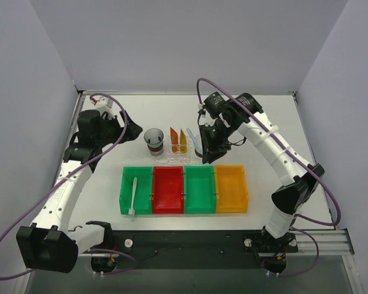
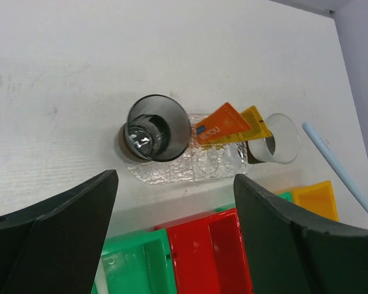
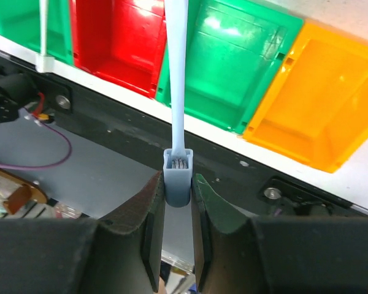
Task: Prepare toiletry sets of a toothbrush and toothpaste on the tray
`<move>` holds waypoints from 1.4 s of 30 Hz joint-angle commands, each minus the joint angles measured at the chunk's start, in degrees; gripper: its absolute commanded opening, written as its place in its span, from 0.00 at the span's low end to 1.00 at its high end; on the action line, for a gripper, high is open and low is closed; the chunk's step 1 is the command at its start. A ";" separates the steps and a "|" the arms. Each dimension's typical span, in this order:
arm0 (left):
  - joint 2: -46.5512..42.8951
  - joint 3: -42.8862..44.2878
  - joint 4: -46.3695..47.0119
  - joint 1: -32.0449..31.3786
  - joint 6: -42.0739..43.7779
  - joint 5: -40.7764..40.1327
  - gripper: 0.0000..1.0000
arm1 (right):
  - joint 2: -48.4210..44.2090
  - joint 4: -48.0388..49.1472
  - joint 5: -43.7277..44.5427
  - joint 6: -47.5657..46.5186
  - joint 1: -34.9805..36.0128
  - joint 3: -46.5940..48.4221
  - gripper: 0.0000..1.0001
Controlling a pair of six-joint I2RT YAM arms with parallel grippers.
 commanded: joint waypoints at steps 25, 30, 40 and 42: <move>5.01 4.48 -4.24 5.80 2.44 6.73 0.85 | 6.66 -16.06 -10.94 -12.00 -4.16 0.80 0.00; 5.63 4.92 -5.65 3.96 4.72 5.23 0.85 | 7.01 -15.97 -11.31 -11.65 -3.46 -0.61 0.00; 5.37 4.48 -6.17 2.46 4.99 4.71 0.85 | 9.47 -15.97 -9.63 -9.45 -1.70 1.32 0.00; 5.10 4.31 -6.52 2.54 5.42 4.35 0.85 | 10.09 -15.97 -9.89 -9.01 -1.87 1.50 0.00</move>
